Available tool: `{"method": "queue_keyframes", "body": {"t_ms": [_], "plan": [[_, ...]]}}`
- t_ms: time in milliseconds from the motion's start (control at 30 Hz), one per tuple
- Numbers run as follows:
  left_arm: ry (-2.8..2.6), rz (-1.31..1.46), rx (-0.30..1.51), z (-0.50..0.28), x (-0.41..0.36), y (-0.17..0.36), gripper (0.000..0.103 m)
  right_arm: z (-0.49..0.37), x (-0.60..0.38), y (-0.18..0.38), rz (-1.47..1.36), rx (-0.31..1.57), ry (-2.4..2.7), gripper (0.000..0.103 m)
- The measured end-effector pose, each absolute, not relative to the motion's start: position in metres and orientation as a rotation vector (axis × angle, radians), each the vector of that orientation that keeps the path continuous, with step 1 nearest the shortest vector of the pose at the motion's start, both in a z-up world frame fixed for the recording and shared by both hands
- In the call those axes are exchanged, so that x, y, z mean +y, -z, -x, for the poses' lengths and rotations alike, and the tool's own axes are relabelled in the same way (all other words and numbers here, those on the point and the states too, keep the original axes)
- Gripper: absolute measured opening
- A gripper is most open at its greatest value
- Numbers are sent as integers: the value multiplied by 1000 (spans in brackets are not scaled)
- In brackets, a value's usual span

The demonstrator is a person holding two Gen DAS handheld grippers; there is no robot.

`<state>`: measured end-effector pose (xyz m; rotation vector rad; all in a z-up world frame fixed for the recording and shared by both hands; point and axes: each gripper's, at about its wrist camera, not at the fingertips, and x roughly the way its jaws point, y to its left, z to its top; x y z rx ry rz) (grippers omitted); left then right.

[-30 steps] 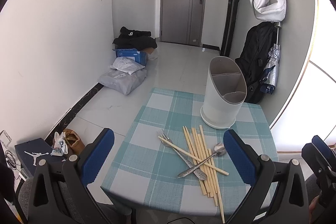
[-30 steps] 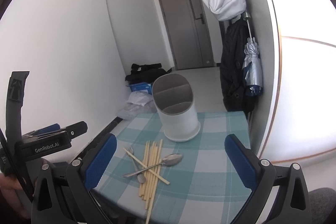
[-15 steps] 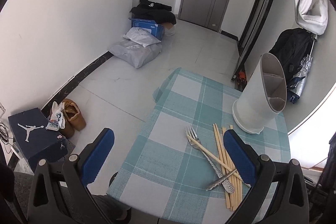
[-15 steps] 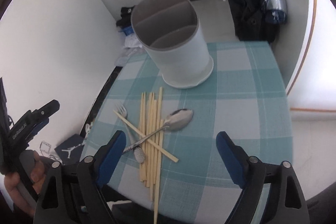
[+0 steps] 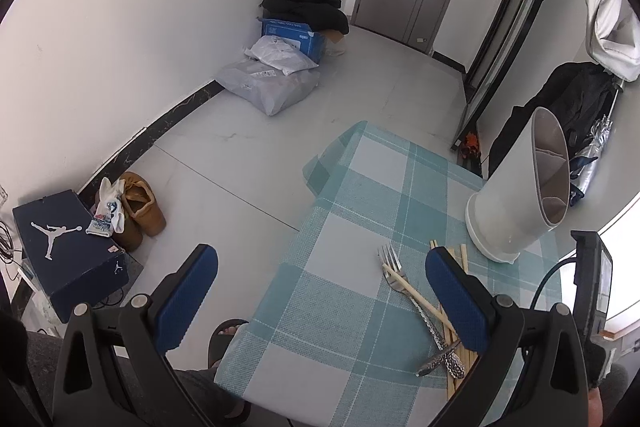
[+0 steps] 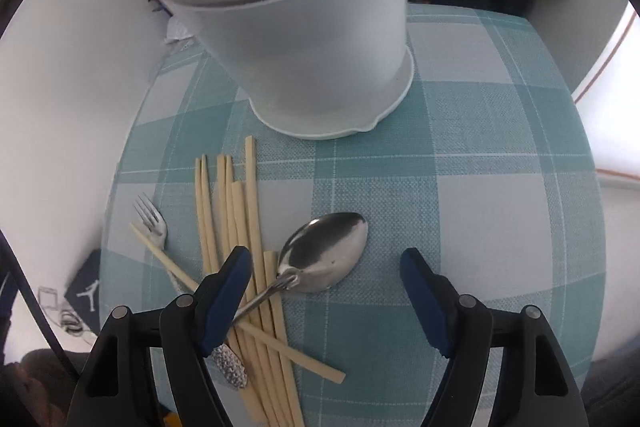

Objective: Organize utensils
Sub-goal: 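Lower the right gripper onto the silver spoon and close on its neck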

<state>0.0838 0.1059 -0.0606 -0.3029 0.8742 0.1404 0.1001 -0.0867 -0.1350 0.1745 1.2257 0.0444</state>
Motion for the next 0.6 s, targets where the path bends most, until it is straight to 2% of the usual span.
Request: {"method": "queue_keyframes", "body": {"t_ms": [67,133,200,233,367,600], "plan": [[-142,317,885,-85,110,63,102,-100,-75,135,-109,1225,-29,74],[-147,328,889,-84,114,64,102,-97,-68,132,-65,1212,-13,58],[-153,338,887,-83,116,64,102,-96,-67,132,-74,1202,-12,51],[-157,340,888,-84,118,65,102,-95,-67,131,-74,1196,-8,44],[-163,344,891,-83,118,66,102,-94,-70,131,-72,1190,-26,43],[-173,326,891,-83,116,67,102,-110,-87,131,-107,1182,-78,32]]}}
